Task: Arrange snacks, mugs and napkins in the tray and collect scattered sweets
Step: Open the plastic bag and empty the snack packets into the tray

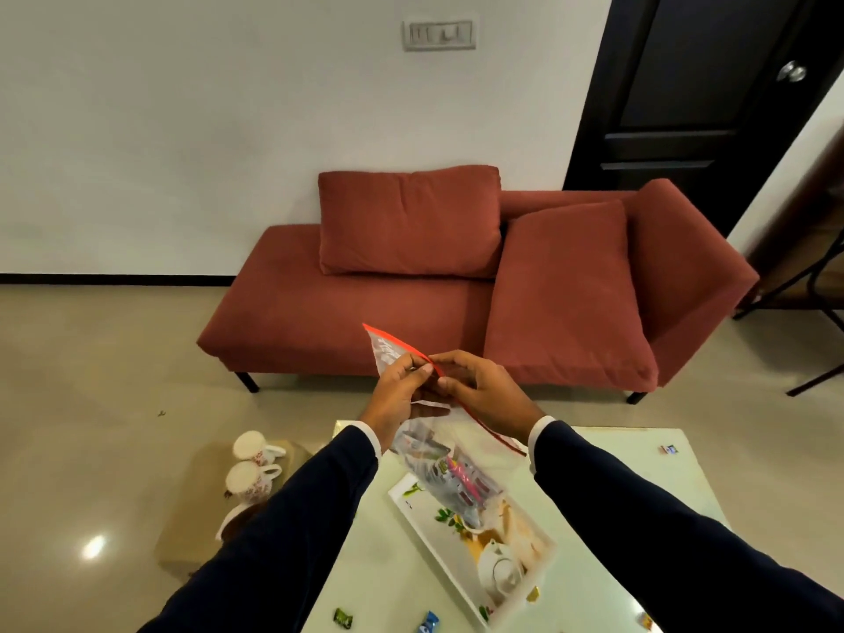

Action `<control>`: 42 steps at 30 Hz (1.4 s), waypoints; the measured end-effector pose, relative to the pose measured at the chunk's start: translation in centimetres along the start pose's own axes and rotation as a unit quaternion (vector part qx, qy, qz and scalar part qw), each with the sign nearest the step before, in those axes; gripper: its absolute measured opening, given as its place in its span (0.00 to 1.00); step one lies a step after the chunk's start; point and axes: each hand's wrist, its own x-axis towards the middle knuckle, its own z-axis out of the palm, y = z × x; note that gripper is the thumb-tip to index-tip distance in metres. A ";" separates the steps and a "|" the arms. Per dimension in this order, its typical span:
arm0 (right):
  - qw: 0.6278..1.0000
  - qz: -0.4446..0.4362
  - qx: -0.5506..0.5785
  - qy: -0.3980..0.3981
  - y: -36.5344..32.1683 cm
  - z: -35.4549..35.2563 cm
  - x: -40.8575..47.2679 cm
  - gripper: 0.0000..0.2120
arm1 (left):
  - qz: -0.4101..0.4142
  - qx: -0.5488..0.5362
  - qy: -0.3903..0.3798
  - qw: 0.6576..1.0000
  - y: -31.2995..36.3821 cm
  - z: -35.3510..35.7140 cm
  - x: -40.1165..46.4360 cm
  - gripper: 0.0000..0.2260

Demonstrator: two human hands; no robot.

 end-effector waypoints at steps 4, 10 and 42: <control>1.000 -0.013 0.008 -0.024 1.5 -1.3 -1.2 0.17 | -0.005 -0.006 0.031 0.999 -0.8 2.4 -0.9 0.08; 0.999 -0.032 0.004 -0.010 1.9 -1.6 -2.0 0.17 | -0.030 -0.034 0.065 0.997 -0.4 3.7 -1.3 0.07; 0.988 0.119 0.048 0.089 2.3 -0.2 -1.9 0.07 | -0.042 0.036 0.090 0.994 -2.3 4.0 -0.9 0.06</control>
